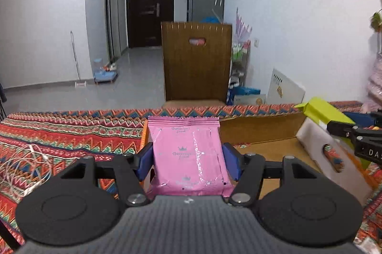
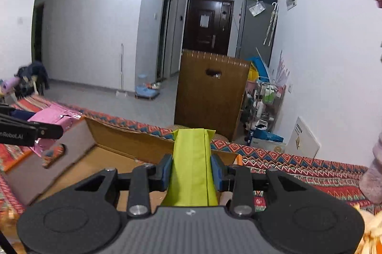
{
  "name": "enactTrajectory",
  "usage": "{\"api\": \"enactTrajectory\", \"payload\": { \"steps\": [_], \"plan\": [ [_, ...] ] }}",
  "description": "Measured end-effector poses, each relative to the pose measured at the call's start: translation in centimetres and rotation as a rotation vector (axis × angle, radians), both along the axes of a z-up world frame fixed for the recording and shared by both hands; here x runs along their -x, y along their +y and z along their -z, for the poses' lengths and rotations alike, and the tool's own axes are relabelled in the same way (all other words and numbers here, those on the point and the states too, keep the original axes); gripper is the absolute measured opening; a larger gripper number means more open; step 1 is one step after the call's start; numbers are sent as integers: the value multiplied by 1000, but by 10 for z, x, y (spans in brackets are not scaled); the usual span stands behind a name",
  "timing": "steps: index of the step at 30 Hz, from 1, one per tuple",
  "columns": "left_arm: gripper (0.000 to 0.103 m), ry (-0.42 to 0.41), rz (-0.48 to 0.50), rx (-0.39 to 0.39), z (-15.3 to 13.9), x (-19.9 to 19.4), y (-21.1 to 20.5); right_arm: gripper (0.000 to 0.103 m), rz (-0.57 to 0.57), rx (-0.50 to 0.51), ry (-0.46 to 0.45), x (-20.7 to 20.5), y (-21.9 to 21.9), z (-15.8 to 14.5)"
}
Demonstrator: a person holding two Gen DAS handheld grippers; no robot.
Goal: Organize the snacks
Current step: 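Carry the pink packet and green bar over the open cardboard box with both tools, then release the green bar into the box with the right tool while the left drops the pink packet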
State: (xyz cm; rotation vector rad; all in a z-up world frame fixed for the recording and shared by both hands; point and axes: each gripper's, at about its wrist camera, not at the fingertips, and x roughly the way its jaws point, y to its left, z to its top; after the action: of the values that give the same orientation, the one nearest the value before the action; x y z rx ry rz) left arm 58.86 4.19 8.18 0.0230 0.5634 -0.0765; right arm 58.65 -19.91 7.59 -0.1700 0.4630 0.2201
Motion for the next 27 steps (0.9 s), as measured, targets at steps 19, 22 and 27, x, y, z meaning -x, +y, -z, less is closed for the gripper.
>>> {"api": "enactTrajectory", "payload": {
  "steps": [19, 22, 27],
  "plan": [
    [76, 148, 23, 34, 40, -59, 12, 39, 11, 162, 373, -89, 18, 46],
    [77, 153, 16, 43, 35, -52, 14, 39, 10, 147, 394, -87, 16, 46],
    [80, 127, 4, 47, 13, -34, 18, 36, 22, 117, 421, -79, 10, 42]
  ]
}}
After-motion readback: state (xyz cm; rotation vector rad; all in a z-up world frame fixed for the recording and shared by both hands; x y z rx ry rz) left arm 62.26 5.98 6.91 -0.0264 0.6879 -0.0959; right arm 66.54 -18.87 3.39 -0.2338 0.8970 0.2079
